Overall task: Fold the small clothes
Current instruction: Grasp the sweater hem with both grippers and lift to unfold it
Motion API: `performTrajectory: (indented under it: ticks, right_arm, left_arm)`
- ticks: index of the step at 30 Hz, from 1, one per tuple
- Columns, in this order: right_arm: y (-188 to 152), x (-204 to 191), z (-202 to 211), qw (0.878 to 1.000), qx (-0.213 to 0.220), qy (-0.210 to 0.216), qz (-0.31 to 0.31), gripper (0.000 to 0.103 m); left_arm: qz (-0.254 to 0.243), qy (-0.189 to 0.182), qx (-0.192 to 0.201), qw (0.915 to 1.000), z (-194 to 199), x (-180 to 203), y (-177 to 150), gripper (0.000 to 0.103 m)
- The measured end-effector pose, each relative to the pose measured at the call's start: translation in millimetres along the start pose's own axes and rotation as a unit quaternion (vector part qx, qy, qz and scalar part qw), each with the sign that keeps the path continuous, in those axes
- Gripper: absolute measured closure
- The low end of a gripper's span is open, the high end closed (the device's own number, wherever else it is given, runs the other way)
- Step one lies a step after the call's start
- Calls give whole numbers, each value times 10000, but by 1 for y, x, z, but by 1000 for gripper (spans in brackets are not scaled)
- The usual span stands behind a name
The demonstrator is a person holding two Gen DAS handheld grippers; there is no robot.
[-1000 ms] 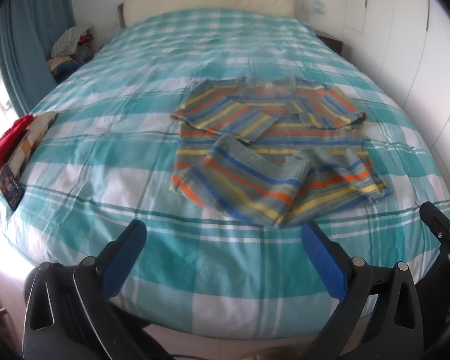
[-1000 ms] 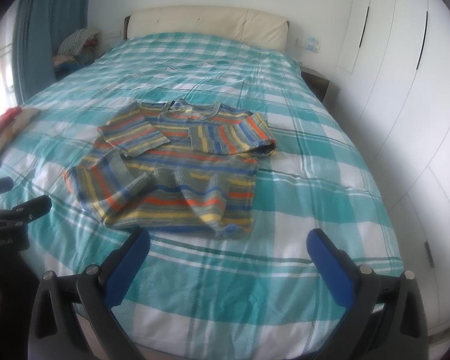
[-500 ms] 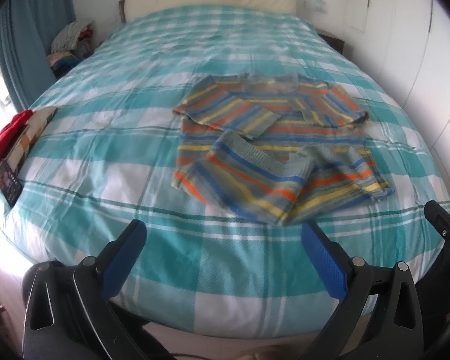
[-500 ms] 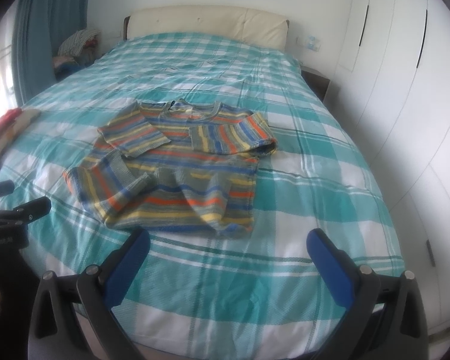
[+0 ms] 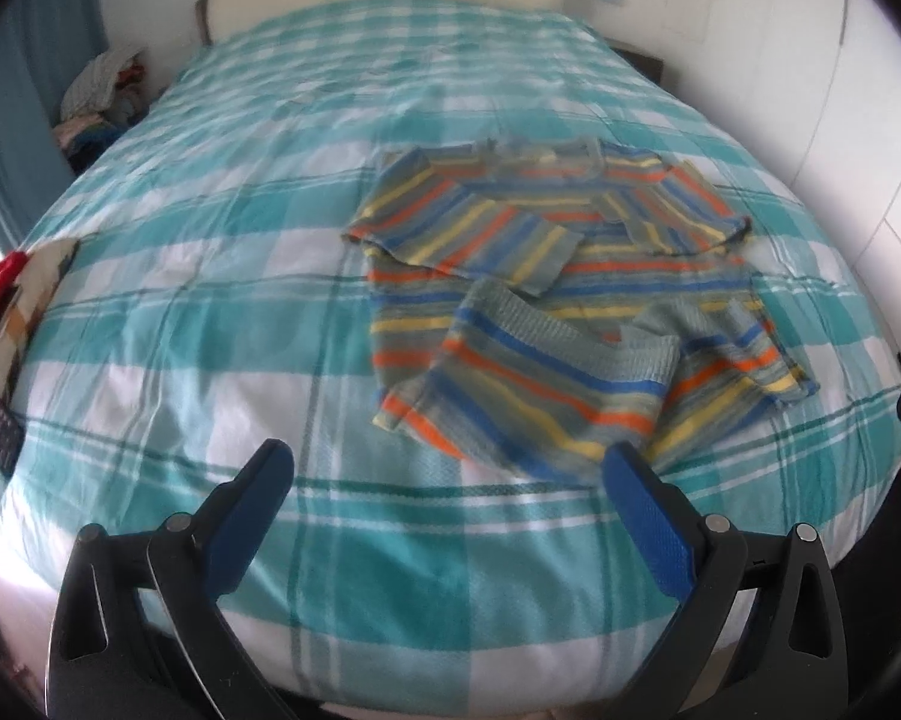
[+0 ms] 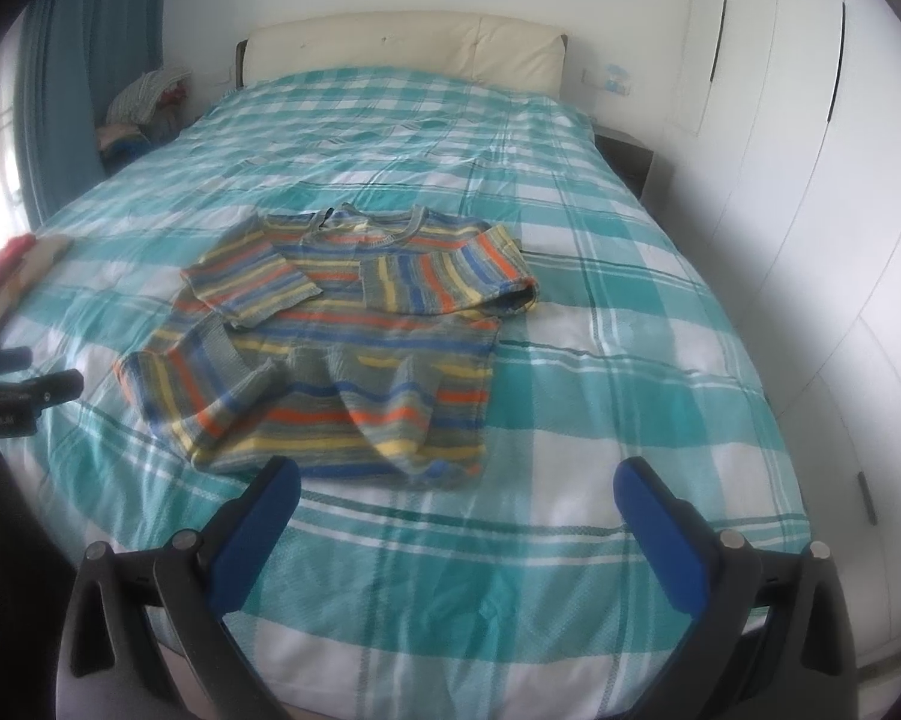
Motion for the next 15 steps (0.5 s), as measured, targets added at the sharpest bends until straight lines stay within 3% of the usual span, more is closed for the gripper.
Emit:
performTrajectory:
  ticks: [4,7,8,9,10,12,14,15]
  right_arm:
    - [5,8,-47,9967,38,807,-48,0]
    - [4,7,-103,9900,-430,1343,-89,2]
    - [4,5,-120,9870,-594,1491,-107,6]
    - [2,2,-138,9836,-829,1600,-99,10]
    - [-1,-1,-156,9774,-1108,1793,-160,20]
    - [-11,-3,-181,9624,-1584,2161,-446,48]
    - [-12,1,-184,9630,-1533,2159,-506,91]
    - [-8,3,-175,9617,-1397,2300,-517,96]
  left_arm:
    - [-246,-573,-387,9973,-59,-1,16,0]
    - [-397,-677,-703,9944,-110,-1,23,2]
    - [-496,-657,-780,9935,-123,1,24,3]
    - [-591,-646,-857,9925,-135,3,23,13]
    - [-659,-674,-951,9910,-146,5,21,22]
    - [-598,-979,-1000,9883,-151,8,17,66]
    - [-727,-1057,-777,9887,-139,10,18,100]
    - [-754,-1164,-685,9880,-130,9,18,100]
Point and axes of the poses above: each gripper's, at about its wrist camera, not at the fingertips, and z roughly against the way its jaws point, x to its right, y to its top, the point moved 3 cm from there along -z, roughly the way its jaws point, and after that the axes turned 10 degrees about x, right-handed, at the moved point
